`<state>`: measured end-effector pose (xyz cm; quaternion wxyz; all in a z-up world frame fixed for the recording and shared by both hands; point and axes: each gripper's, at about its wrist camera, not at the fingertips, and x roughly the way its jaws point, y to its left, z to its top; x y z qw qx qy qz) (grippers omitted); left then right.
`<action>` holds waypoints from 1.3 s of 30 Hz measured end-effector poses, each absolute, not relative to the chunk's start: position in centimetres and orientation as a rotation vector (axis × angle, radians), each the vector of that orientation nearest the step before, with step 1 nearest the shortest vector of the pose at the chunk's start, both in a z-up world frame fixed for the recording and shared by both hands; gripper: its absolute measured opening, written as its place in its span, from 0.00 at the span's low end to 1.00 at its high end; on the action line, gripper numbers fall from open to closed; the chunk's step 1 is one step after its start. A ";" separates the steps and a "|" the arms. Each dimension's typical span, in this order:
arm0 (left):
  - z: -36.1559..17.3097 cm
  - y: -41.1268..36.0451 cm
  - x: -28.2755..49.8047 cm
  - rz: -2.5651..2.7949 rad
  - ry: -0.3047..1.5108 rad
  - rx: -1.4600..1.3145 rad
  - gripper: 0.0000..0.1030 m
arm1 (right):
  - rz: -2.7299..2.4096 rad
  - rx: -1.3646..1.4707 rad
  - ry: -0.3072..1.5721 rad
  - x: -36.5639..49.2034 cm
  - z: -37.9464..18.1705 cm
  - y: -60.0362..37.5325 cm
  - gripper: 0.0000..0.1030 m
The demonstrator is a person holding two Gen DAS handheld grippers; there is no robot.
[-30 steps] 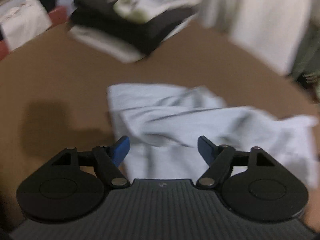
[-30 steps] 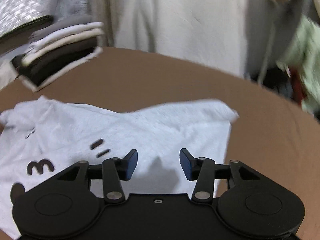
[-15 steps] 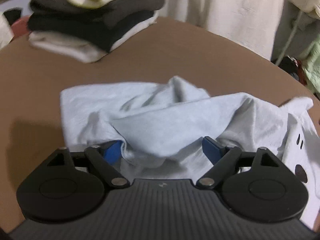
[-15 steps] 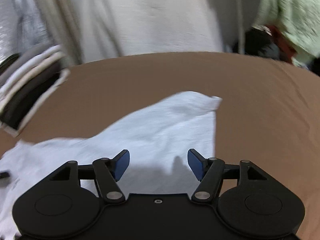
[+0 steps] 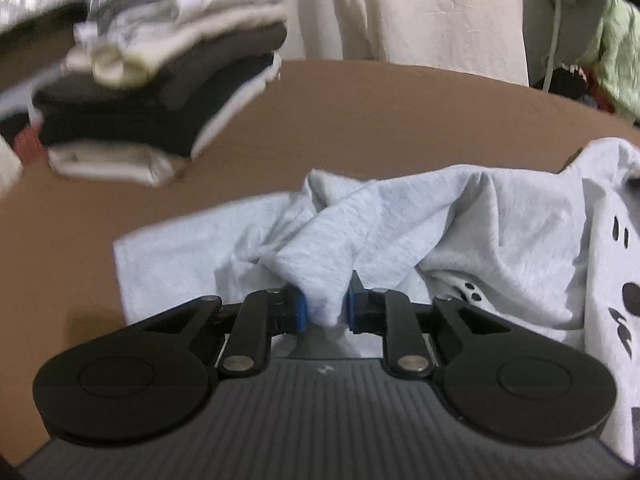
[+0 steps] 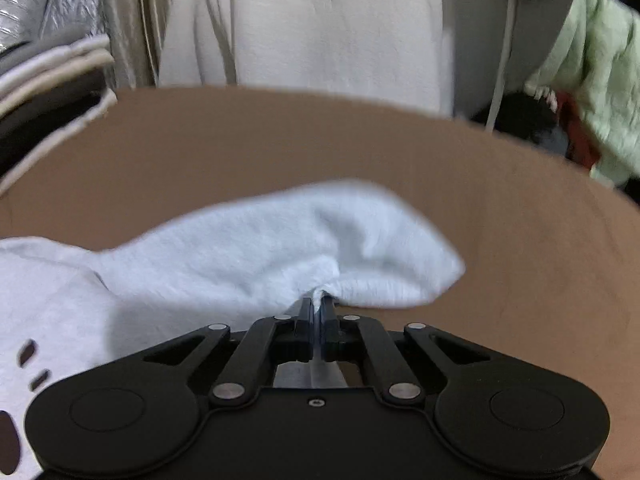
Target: Fold clothes
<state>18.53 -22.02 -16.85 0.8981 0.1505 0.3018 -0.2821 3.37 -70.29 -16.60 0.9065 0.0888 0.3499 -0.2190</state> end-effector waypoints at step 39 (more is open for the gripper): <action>-15.4 -34.0 14.7 -0.561 0.630 0.624 0.81 | -0.973 0.441 0.741 -5.7 -14.7 -77.6 0.40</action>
